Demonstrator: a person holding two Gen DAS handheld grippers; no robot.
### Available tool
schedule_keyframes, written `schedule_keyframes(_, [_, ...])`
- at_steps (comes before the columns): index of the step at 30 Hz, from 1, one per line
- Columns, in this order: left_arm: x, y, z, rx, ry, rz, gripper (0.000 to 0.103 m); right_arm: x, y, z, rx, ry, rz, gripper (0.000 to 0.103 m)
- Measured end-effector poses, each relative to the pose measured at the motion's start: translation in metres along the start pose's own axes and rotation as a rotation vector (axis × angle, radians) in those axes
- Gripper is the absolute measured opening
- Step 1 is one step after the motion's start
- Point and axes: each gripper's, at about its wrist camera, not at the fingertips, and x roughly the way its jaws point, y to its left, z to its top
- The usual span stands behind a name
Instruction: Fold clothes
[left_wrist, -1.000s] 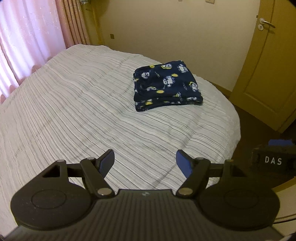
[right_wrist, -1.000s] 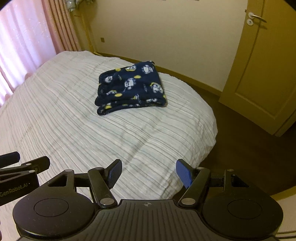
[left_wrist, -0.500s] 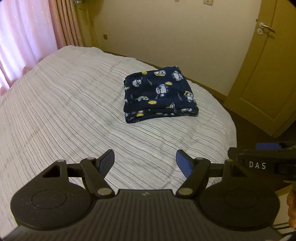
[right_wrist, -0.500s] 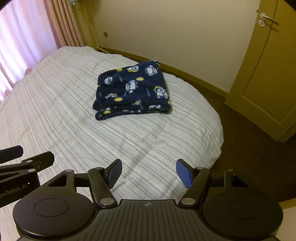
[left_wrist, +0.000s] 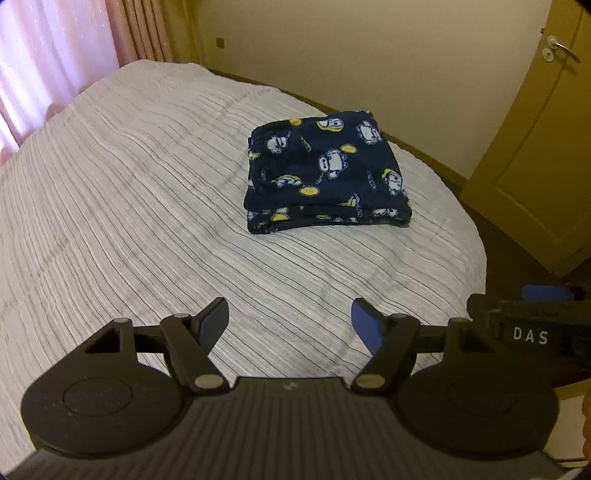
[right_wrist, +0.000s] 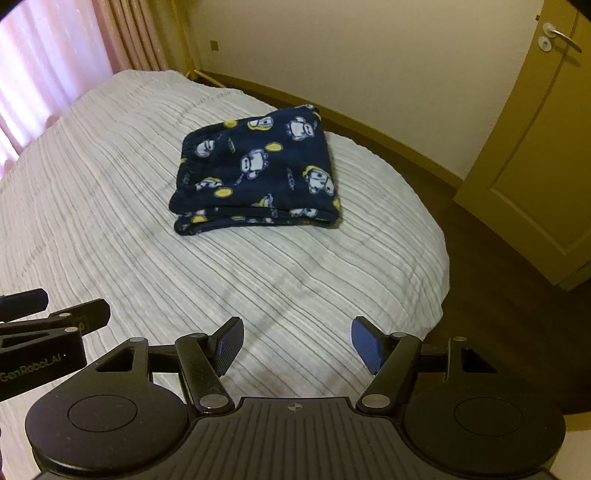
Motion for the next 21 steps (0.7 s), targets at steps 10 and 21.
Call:
schedule_keyframes(10, [0.019,-0.006,0.02,-0.027,0.025,0.012,0.07,0.02,-0.011,0.023,-0.025,0.036,0.017,0.068])
schedule_keyframes(21, [0.031,-0.02,0.04,-0.053,0.006,0.032,0.07,0.034,-0.028,0.044,-0.043,0.048,0.023,0.068])
